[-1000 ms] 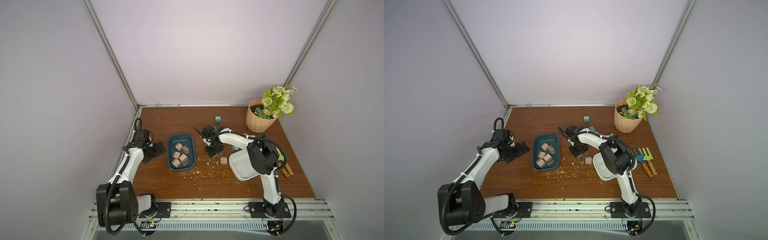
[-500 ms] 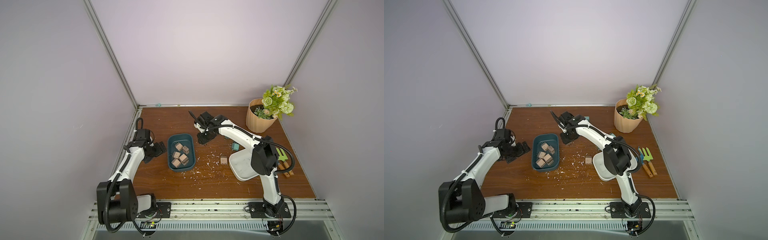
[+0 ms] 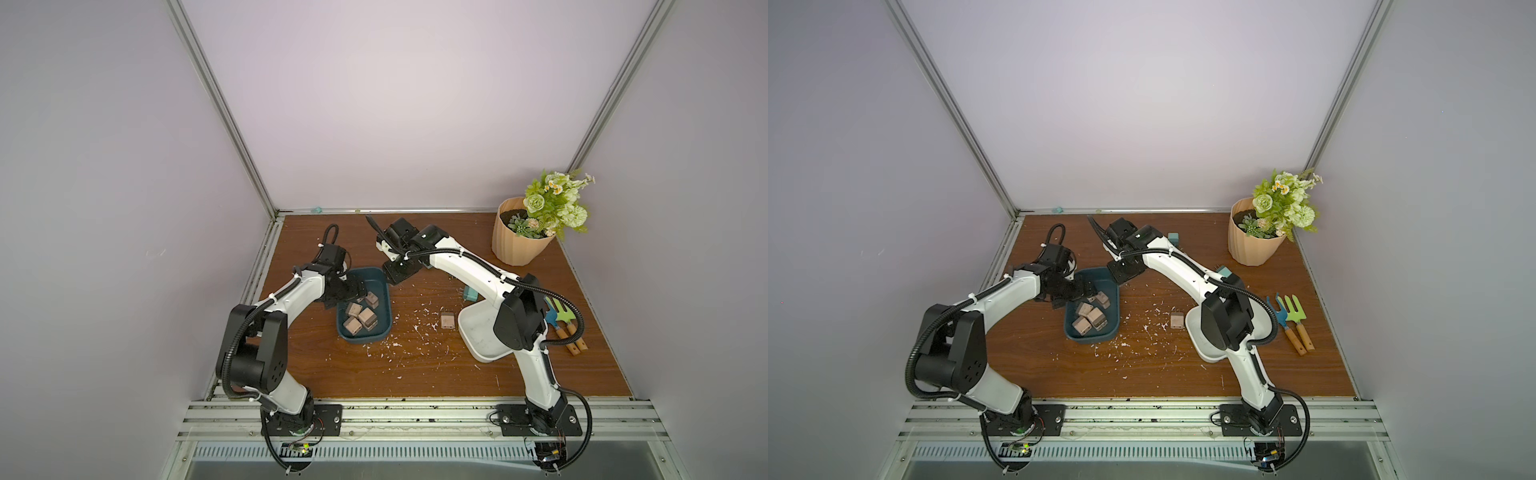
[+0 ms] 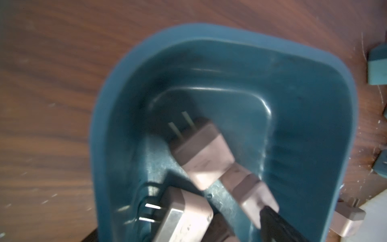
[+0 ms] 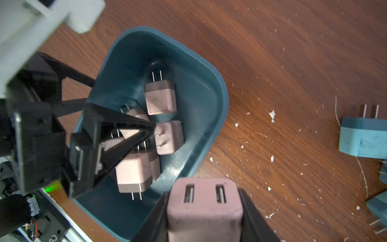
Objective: Place the plugs by color into the storage box
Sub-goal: Move the storage box to the center of the board, then place the plug in the storage box.
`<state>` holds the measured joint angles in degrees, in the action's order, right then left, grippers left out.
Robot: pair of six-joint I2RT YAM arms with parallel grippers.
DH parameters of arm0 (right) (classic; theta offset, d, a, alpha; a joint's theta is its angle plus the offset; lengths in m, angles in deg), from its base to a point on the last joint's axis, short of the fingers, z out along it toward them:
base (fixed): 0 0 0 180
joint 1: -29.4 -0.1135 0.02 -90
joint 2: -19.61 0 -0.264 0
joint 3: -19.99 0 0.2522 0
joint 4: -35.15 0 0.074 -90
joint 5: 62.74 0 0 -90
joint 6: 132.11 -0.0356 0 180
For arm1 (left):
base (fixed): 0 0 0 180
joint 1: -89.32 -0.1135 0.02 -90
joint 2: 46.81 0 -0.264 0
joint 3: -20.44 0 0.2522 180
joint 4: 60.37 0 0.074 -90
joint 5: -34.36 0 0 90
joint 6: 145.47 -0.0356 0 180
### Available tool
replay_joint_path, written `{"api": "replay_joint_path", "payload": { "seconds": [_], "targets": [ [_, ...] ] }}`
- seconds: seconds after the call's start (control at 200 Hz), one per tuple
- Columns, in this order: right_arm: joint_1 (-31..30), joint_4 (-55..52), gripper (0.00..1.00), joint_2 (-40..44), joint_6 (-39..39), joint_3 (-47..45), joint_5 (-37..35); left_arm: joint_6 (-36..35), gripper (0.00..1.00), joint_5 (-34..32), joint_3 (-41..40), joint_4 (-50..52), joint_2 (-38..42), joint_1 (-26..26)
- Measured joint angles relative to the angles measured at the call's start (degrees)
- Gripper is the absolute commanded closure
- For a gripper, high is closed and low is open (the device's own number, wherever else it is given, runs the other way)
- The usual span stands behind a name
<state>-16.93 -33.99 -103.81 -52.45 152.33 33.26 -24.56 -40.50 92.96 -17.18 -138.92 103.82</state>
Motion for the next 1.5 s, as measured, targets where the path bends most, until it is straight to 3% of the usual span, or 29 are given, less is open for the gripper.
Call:
{"api": "replay_joint_path", "payload": {
  "seconds": [0.17, 0.42, 0.846, 1.141, 1.501],
  "targets": [
    [0.94, 0.46, 0.55, 1.16, -0.22, -6.1, -1.07, 2.97, 0.06, 2.27, 0.96, -3.3, -1.79, 4.26],
    [3.04, 1.38, 0.55, 4.48, -0.55, -10.4, -1.22, 5.14, 0.05, 3.8, 1.27, -4.24, -1.75, 4.92],
    [2.89, 2.47, 0.55, -0.11, -0.39, -0.52, 0.44, 4.96, 0.03, -0.52, 1.49, 2.21, 8.02, -3.1],
    [1.36, 2.8, 0.54, -3.98, 0.59, -2.34, 0.37, 5.35, 0.03, -1.36, -4.61, 3.8, 11.47, -3.23],
    [0.09, 5.49, 0.54, -5.81, 0.83, -4.61, 0.39, 5.99, 0.02, -1.31, -5.14, 3.72, 11.72, -3.23]
  ]
}}
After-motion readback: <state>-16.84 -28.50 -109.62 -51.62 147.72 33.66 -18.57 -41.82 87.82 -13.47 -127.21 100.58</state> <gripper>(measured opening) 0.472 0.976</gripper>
